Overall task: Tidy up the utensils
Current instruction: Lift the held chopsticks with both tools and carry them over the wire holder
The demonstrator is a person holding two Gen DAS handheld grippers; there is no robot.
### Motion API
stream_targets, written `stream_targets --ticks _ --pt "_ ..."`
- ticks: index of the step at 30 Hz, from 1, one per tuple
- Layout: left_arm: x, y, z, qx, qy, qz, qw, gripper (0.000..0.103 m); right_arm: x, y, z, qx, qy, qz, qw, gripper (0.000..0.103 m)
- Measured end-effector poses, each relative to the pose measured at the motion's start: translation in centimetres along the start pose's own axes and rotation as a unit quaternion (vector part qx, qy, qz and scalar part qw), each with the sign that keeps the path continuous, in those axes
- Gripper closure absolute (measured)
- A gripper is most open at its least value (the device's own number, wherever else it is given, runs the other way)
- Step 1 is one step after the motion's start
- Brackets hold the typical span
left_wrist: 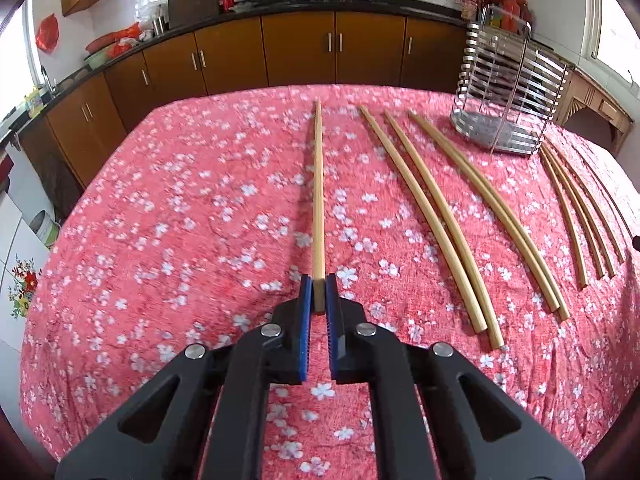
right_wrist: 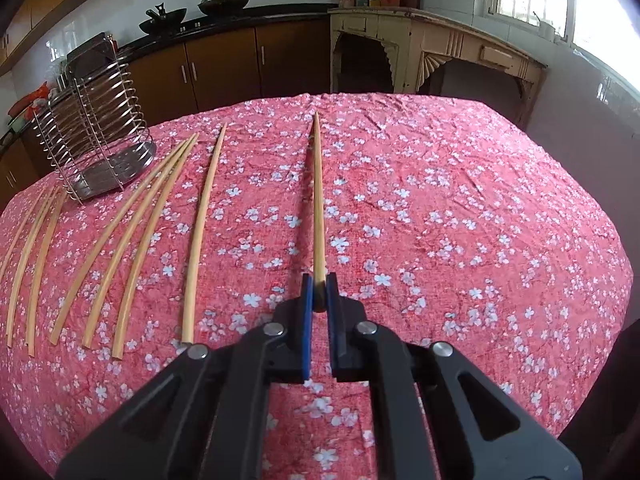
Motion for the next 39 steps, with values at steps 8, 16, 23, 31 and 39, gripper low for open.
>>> stream_targets --ticks 8,16,23,31,39 --pt "-0.3 6.5 3.4 -0.102 -0.017 0.019 0.9945 0.096 -1.9 6.2 2.5 -0.092 -0.005 -0.012 0.996 0.095" --pt "0.0 11.7 8.7 -0.199 -0.016 0.033 0.9794 0.096 -3.0 10.9 7.8 -0.184 -0.017 -0.023 0.982 0.095" --pt "0.8 12.9 13.1 -0.239 -0.007 0.035 0.9704 0.096 -3.3 13.0 13.5 -0.239 -0.030 -0.027 0.970 0.095" --pt "1.5 13.9 16.4 -0.257 0.009 0.040 0.9655 0.096 -2.9 13.7 18.6 -0.245 -0.044 -0.005 0.968 0.096" --pt "0.6 15.3 17.1 -0.270 -0.002 0.031 0.9623 0.096 -1.7 15.8 20.6 -0.259 -0.036 0.019 0.965 0.096"
Point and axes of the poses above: each gripper's, at about its wrist camera, not at the fingertips, and y roughly against the way its jaws point, x to its left, z to its top, the point moved 6 cm from there along -y, roughly the way its jaws point, and after that the axes turned 12 degrees about -z, right-handed, at the moved point
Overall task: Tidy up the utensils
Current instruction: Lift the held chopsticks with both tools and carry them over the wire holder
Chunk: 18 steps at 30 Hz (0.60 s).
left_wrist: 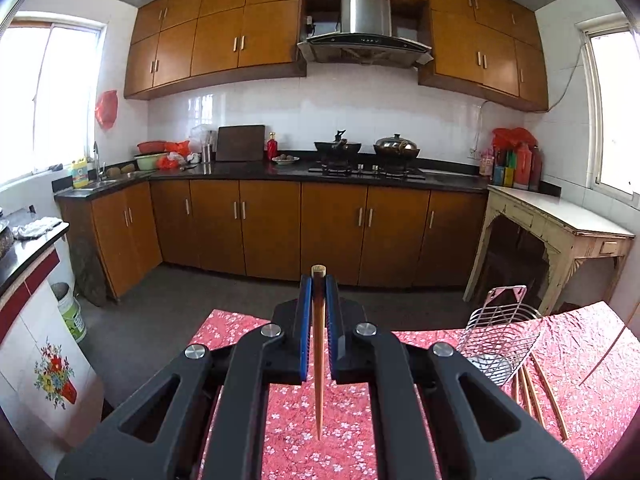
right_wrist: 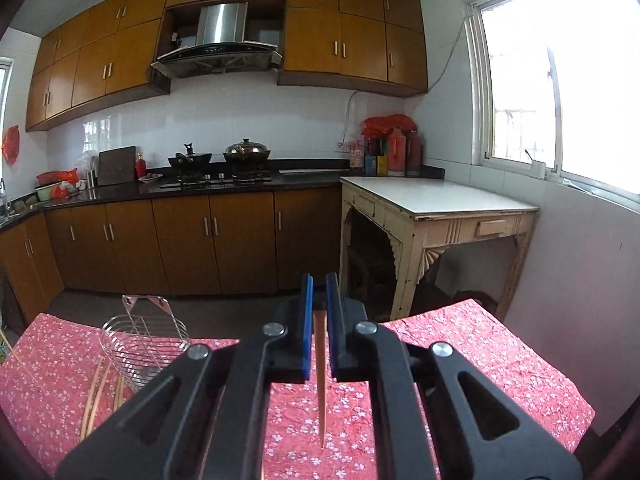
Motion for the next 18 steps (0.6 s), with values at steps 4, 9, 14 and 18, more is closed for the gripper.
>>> stream_targets --ticks 4,9,14,18 --pt "-0.9 0.0 0.4 -0.002 -0.004 -0.010 0.9999 0.096 1.2 0.8 0.8 -0.008 0.009 0.012 1.000 0.096" --pt "-1.9 -0.1 1.0 -0.004 0.003 -0.028 0.9996 0.096 2.6 1.6 1.9 -0.009 0.009 0.034 0.999 0.096" --pt "-4.1 0.0 3.6 -0.023 0.002 -0.056 0.9982 0.096 4.2 3.2 5.2 -0.030 -0.005 0.069 0.997 0.096" --pt "-6.8 0.1 6.4 -0.042 0.003 -0.081 0.9958 0.096 6.1 4.5 8.8 -0.054 -0.016 0.093 0.994 0.096"
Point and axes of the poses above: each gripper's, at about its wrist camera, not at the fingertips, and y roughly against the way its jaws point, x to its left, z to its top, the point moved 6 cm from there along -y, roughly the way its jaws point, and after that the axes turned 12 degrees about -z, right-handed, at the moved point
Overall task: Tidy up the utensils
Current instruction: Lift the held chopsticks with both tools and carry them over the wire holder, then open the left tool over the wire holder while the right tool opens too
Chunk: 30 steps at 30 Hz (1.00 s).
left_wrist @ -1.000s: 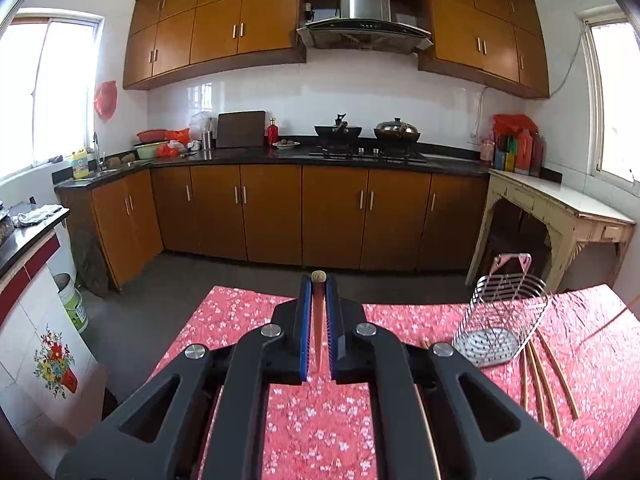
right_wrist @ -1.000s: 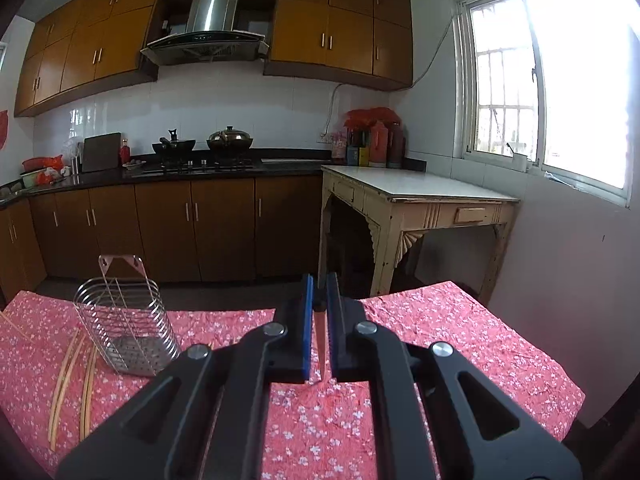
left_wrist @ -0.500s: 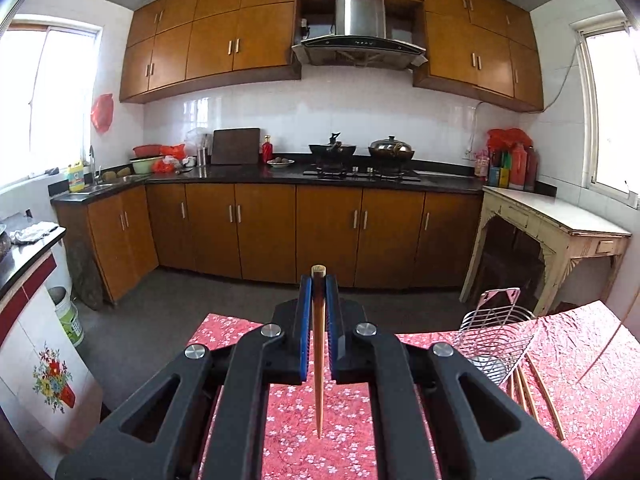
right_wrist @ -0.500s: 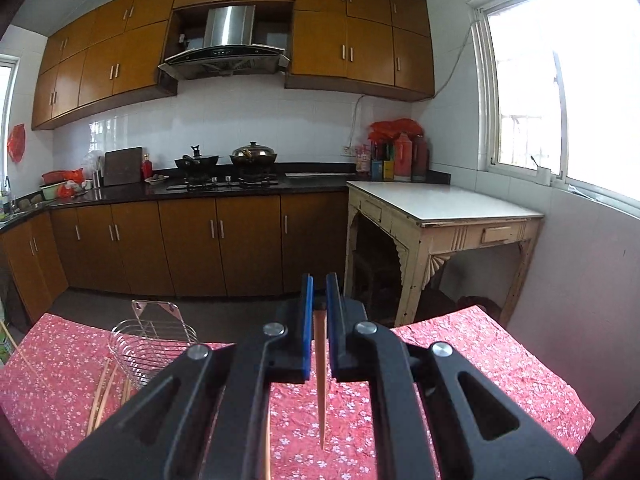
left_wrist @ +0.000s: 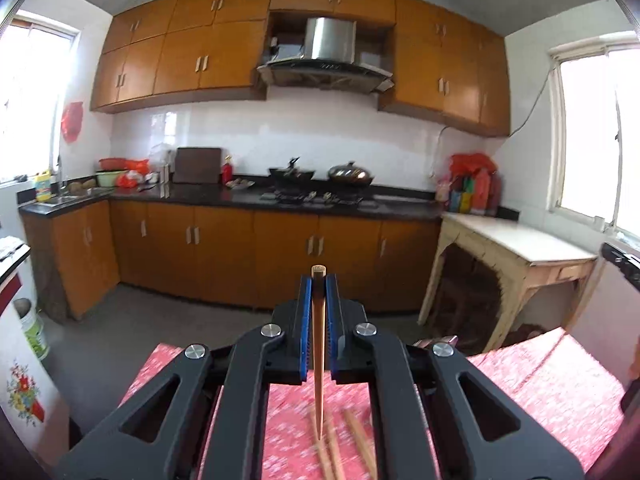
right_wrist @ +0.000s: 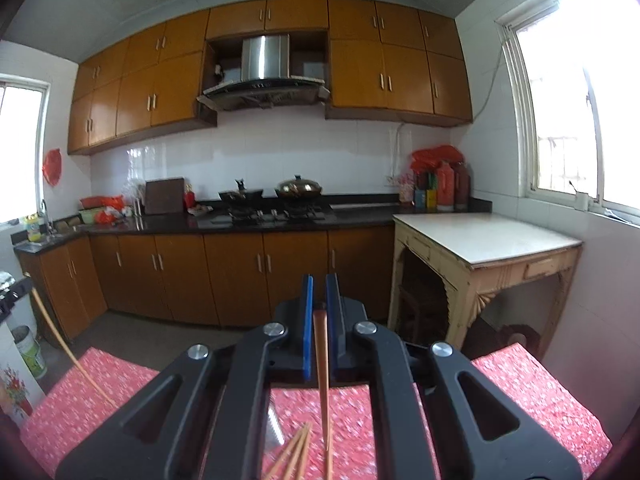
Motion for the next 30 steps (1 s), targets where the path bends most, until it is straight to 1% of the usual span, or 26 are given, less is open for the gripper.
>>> stream_targets --ticks 3,5,7,10,14,16,20,26,30 --pt "-2.6 -0.5 2.7 -0.025 -0.007 -0.020 0.9995 0.096 1.7 0.2 2.5 -0.018 -0.009 0.023 1.000 0.096" --pt "-3.9 -0.9 3.7 -0.037 -0.011 -0.028 0.9989 0.096 3.1 0.2 3.4 -0.026 -0.011 0.033 0.999 0.096" --pt "-5.4 -1.7 4.5 -0.046 -0.022 -0.033 0.9982 0.096 4.3 -0.2 3.8 -0.031 -0.010 0.043 0.999 0.096" --pt "-6.9 -3.4 4.6 -0.049 -0.026 -0.039 0.9977 0.096 5.8 -1.3 3.5 -0.027 -0.011 0.058 0.998 0.096" --pt "-7.4 -5.8 3.5 -0.034 -0.012 -0.049 0.9981 0.096 6.8 -3.2 2.7 -0.006 -0.021 0.078 0.997 0.096" --pt "-7.4 -6.9 2.8 -0.030 -0.012 -0.045 0.9984 0.096 7.3 -4.1 2.3 -0.003 -0.020 0.080 0.997 0.096" --pt "-6.6 -9.1 1.3 -0.014 0.007 -0.047 0.9988 0.096 7.9 -6.1 0.8 0.010 -0.014 0.083 0.996 0.096" --pt "-5.7 -12.1 -1.5 0.026 0.021 -0.045 0.9984 0.096 8.6 -10.2 -2.4 0.063 -0.016 0.097 0.993 0.096" --pt "-5.2 -13.5 -2.8 0.053 0.022 -0.042 0.9975 0.096 8.8 -12.2 -4.3 0.093 -0.016 0.097 0.991 0.095"
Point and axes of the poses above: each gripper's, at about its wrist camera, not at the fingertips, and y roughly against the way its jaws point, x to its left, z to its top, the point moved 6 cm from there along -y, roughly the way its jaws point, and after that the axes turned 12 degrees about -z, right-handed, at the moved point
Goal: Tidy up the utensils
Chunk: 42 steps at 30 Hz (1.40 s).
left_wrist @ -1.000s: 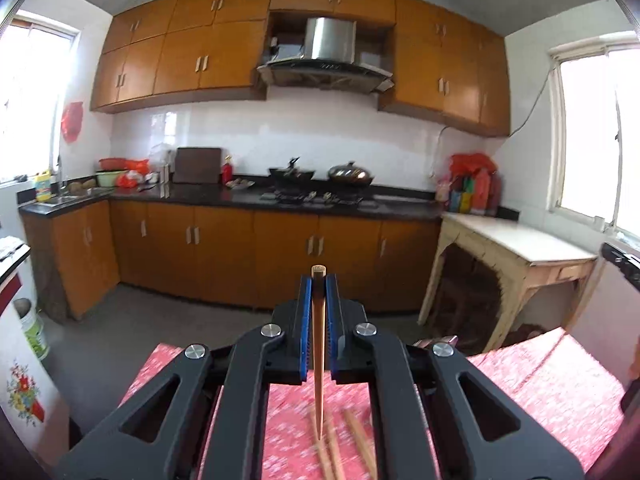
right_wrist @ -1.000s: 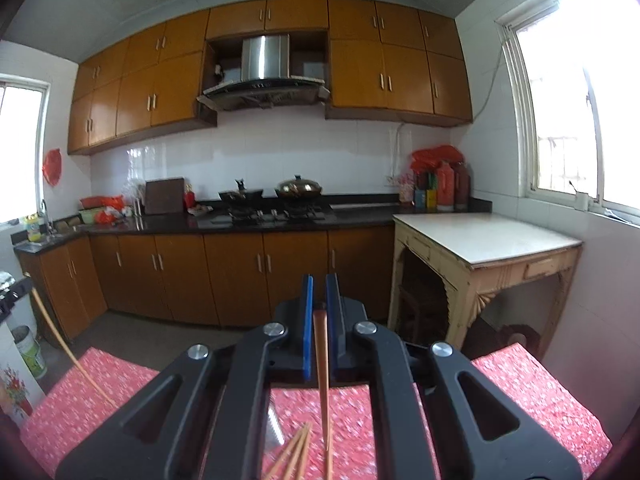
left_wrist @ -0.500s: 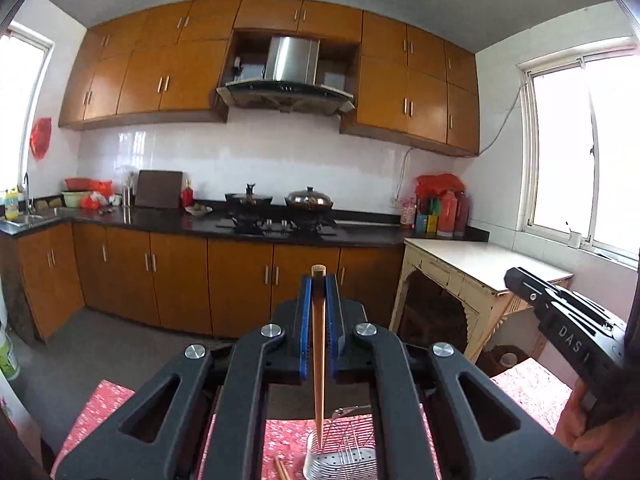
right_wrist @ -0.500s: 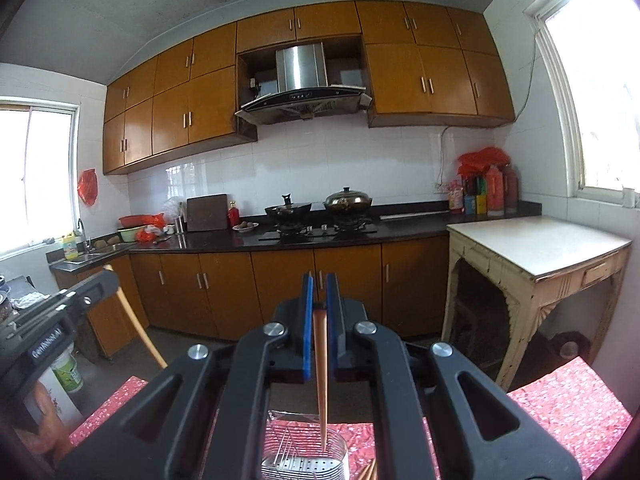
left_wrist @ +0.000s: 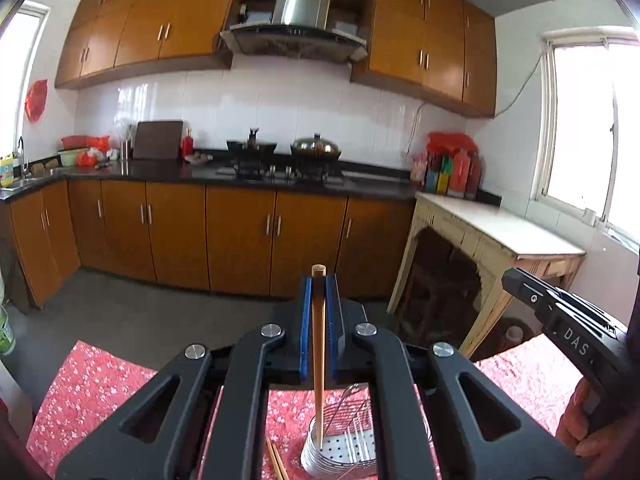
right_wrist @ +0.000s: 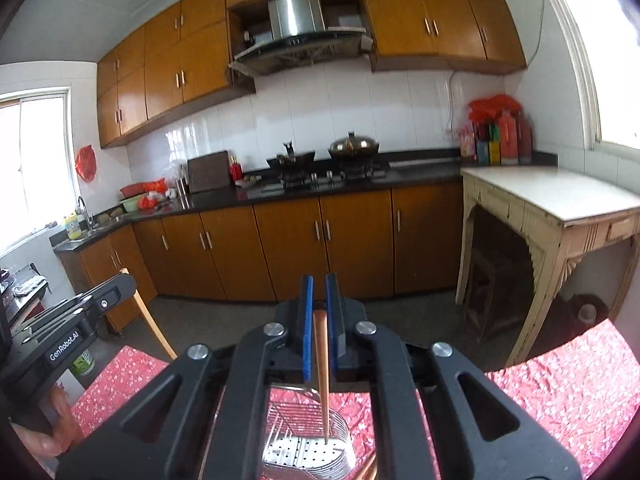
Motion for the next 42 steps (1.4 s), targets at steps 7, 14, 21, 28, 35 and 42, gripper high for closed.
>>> stream_targets --ticks 7,14,21,28,35,42 --pt "2.1 0.7 -0.2 0.013 0.014 0.016 0.9997 0.080 -2.2 -0.7 -1.2 0.002 -0.009 -0.037 0.999 0.059" --pt "4.2 3.7 0.9 -0.001 0.018 0.046 0.9988 0.065 -7.0 1.6 -1.2 -0.002 -0.039 -0.073 0.997 0.057" --pt "7.3 7.9 -1.4 0.006 0.027 0.083 0.9962 0.058 -11.6 4.3 -5.3 0.023 -0.038 -0.117 0.992 0.057" --pt "10.8 10.3 -10.2 0.072 0.023 0.116 0.9904 0.056 -13.9 4.3 -15.6 0.113 -0.014 -0.138 0.984 0.057" --pt "10.7 10.5 -19.6 0.155 0.027 0.090 0.9835 0.056 -11.5 4.1 -27.5 0.228 0.037 -0.095 0.968 0.073" --pt "9.0 9.8 -23.7 0.202 0.030 0.048 0.9778 0.056 -9.7 3.8 -31.4 0.260 0.052 -0.080 0.961 0.073"
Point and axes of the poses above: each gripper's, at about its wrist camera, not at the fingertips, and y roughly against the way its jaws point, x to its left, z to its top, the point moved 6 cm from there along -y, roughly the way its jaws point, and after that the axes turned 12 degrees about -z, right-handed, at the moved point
